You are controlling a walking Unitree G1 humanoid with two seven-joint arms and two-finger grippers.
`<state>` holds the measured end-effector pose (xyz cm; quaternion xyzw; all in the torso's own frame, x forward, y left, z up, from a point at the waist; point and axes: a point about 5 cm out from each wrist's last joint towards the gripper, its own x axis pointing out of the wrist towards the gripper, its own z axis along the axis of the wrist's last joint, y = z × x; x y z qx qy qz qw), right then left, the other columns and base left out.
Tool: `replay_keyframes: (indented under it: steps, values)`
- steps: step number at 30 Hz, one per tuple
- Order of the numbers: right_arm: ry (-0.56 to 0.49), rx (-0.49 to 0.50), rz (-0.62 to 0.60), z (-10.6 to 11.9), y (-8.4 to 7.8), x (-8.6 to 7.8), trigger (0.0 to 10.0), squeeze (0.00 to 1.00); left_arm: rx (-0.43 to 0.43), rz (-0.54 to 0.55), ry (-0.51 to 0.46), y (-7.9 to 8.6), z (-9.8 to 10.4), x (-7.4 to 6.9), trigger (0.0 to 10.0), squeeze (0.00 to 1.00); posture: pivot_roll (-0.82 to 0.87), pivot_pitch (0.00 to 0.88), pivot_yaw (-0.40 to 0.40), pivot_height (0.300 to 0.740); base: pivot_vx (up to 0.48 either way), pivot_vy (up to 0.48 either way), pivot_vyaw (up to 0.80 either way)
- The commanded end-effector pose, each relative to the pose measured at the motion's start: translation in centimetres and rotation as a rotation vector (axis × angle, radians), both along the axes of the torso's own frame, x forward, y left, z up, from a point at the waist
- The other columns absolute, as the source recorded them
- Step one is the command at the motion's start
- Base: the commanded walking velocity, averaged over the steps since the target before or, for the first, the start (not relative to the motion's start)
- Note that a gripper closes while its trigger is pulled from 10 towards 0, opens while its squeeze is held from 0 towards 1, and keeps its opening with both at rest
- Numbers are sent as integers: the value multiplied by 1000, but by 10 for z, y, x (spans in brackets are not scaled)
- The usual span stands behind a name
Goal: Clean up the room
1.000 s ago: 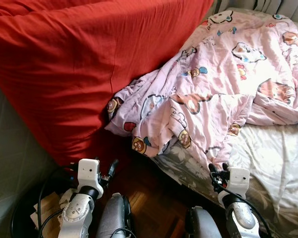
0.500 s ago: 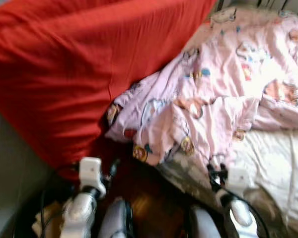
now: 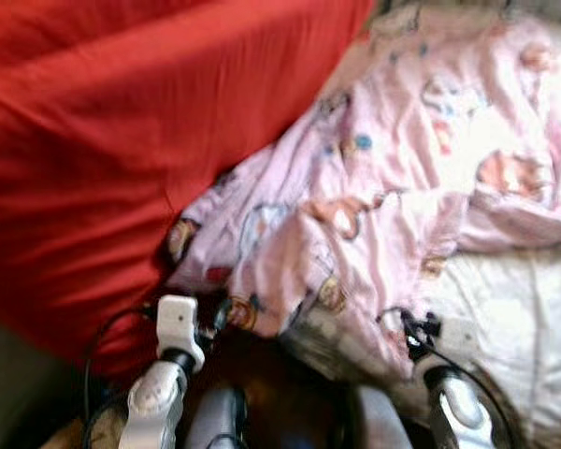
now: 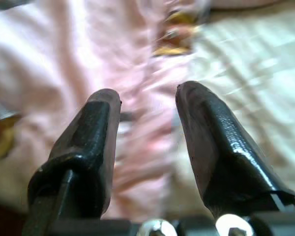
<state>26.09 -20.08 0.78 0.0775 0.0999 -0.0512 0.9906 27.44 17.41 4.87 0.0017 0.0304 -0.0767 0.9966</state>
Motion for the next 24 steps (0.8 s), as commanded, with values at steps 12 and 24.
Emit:
replay_keyframes:
  steps: [12, 24]
  values:
    - [127, 26, 126, -15, 19, 4, 10000, 1000, 6, 17, 37, 9, -8, -8, 10000, 0, 20, 230, 35, 611, 0, 0, 0]
    - [223, 72, 98, -29, 20, -3, 10000, 1000, 6, 10, 41, 9, -8, -9, 10000, 0, 28, 218, 41, 611, 0, 0, 0]
